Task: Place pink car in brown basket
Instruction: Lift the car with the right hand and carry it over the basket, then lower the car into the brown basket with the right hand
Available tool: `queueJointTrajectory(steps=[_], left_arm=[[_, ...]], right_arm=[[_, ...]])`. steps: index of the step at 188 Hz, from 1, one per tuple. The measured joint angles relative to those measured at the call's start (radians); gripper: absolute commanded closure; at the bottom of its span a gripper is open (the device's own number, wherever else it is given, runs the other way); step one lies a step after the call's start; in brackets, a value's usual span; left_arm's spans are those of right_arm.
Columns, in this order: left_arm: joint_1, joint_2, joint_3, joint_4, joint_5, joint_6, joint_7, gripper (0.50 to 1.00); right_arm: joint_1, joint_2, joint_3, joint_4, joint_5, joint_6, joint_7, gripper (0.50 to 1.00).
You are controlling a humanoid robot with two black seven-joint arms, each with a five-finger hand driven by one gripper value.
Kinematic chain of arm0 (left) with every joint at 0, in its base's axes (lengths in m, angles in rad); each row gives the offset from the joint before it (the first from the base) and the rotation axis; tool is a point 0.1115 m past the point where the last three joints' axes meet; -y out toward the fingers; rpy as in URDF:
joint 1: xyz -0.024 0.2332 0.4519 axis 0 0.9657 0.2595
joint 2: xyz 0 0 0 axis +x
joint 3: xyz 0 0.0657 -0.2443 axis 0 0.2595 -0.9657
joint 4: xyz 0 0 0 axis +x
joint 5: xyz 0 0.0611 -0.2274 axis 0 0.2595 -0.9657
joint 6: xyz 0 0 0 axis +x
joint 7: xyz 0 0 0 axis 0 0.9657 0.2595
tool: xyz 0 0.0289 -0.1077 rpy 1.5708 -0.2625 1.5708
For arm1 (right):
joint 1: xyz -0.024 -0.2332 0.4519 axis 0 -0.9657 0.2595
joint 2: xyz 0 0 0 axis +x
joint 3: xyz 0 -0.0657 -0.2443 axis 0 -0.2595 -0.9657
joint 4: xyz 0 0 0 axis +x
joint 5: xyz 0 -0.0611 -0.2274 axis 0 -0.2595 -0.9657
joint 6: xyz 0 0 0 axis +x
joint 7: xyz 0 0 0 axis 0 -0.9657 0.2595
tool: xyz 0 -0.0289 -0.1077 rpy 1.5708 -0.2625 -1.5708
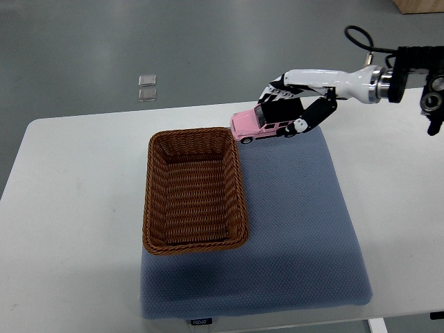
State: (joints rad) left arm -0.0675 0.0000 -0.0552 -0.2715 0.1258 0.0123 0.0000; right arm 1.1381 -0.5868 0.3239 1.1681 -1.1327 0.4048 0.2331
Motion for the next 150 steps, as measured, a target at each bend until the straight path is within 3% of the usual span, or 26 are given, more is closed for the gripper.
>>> queueJointTrajectory(steps=[50, 125, 127, 128, 137, 142, 150], left_arm=[[0.000, 0.000, -0.003, -0.001, 0.000, 0.000, 0.000, 0.500], [0.000, 0.000, -0.001, -0.003, 0.000, 0.000, 0.000, 0.500], [0.000, 0.000, -0.001, -0.003, 0.000, 0.000, 0.000, 0.500], [0.000, 0.000, -0.001, -0.003, 0.000, 0.000, 0.000, 0.500], [0.000, 0.000, 0.000, -0.003, 0.000, 0.000, 0.000, 0.500], [0.000, 0.000, 0.000, -0.003, 0.000, 0.000, 0.000, 0.500], [0.000, 0.000, 0.000, -0.003, 0.000, 0.000, 0.000, 0.500]], right_arm=[[0.025, 0.341, -0.098, -0.226, -0.014, -0.029, 0.000, 1.000], [-0.037, 0.503, -0.190, -0.337, -0.042, -0.108, 0.007, 1.000], [-0.038, 0.504, -0.190, -0.338, -0.045, -0.108, 0.007, 0.989], [-0.039, 0.505, -0.190, -0.339, -0.046, -0.108, 0.007, 0.951], [-0.044, 0.510, -0.190, -0.344, -0.053, -0.110, 0.007, 0.826], [-0.046, 0.512, -0.190, -0.347, -0.055, -0.112, 0.007, 0.724], [-0.050, 0.513, -0.190, -0.349, -0.057, -0.114, 0.007, 0.630]])
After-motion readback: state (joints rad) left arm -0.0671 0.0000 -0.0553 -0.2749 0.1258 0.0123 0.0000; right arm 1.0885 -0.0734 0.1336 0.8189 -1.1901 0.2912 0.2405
